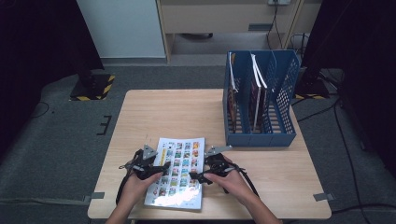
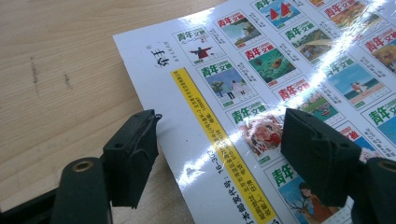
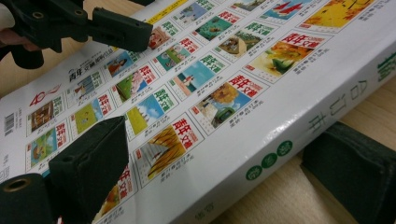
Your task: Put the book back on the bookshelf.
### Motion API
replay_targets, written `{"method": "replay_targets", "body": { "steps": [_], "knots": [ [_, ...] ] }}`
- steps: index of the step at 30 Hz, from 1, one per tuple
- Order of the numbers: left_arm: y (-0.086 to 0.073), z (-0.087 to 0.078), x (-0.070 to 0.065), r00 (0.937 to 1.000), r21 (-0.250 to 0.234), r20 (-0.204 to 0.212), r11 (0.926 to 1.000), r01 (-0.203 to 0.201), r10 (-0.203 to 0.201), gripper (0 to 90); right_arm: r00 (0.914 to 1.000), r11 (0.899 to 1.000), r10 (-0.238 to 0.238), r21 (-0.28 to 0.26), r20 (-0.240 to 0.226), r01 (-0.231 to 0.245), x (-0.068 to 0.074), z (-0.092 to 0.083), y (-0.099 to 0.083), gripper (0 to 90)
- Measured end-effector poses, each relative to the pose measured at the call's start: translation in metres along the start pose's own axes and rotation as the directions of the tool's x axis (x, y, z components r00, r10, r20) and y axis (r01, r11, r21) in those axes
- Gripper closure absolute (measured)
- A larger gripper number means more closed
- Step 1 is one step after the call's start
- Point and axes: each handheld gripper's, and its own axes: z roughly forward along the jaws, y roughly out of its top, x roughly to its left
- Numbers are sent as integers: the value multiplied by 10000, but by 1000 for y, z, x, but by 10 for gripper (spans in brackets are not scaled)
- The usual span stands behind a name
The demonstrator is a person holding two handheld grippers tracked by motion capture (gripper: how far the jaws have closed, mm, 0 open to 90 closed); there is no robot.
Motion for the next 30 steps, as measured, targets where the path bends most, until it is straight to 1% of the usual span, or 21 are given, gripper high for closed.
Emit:
{"method": "replay_targets", "body": {
  "steps": [1, 6, 9, 11, 12, 14, 15, 17, 18, 19, 20, 24, 28, 29, 30],
  "knots": [
    [0, 0, 0, 10000, 31, 28, 10000, 35, -35, 264, 10000, 9999, -72, 117, -24, 72, 0, 2, 3, 72],
    [0, 0, 0, 10000, 29, 40, 10000, 65, -65, 263, 9999, 9996, -92, 283, -89, 95, -2, 6, 8, 74],
    [0, 0, 0, 10000, 50, 20, 10000, 26, -26, 260, 9998, 9996, 92, 276, -186, -87, -5, 9, 13, 93],
    [0, 0, 0, 10000, 4, -4, 10000, 22, -22, 260, 9994, 9994, 310, 142, -162, -308, -8, 13, 18, 159],
    [0, 0, 0, 10000, 4, -16, 10000, 10, -10, 260, 9994, 9994, 310, 142, -162, -308, -8, 13, 18, 159],
    [0, 0, 0, 10000, 13, -28, 10000, -18, 18, 260, 9987, 9990, 456, 45, -207, -455, -10, 15, 19, 205],
    [0, 0, 0, 10000, 21, -17, 10000, 18, -18, 260, 9983, 9985, 539, -24, -219, -540, -10, 17, 20, 249],
    [0, 0, 0, 10000, 33, 28, 10000, 55, -55, 259, 9983, 9986, 523, 81, -253, -521, -9, 19, 22, 265],
    [0, 0, 0, 10000, 33, 44, 10000, 68, -68, 258, 9988, 9990, 431, 142, -244, -428, -8, 20, 24, 270],
    [0, 0, 1, 10000, 56, 56, 10000, 54, -54, 258, 9993, 9991, 301, 314, -226, -294, -5, 20, 27, 277],
    [0, 0, 1, 10000, 54, 64, 10000, 60, -60, 258, 9992, 9993, 319, 184, -236, -315, -5, 19, 28, 295],
    [0, 0, 1, 9999, 44, 59, 9999, 92, -92, 254, 9993, 9994, 335, 19, -187, -335, -1, 16, 33, 328],
    [0, 0, 1, 9999, 48, 52, 9999, 113, -113, 250, 9989, 9994, 345, 72, -314, -342, 1, 16, 38, 325],
    [0, 0, 1, 9999, 42, 49, 9999, 125, -125, 250, 9987, 9992, 386, 108, -336, -382, 3, 17, 43, 307],
    [0, 0, 1, 9999, 41, 49, 9999, 137, -137, 250, 9987, 9992, 386, 108, -336, -382, 3, 17, 43, 307]
  ]
}}
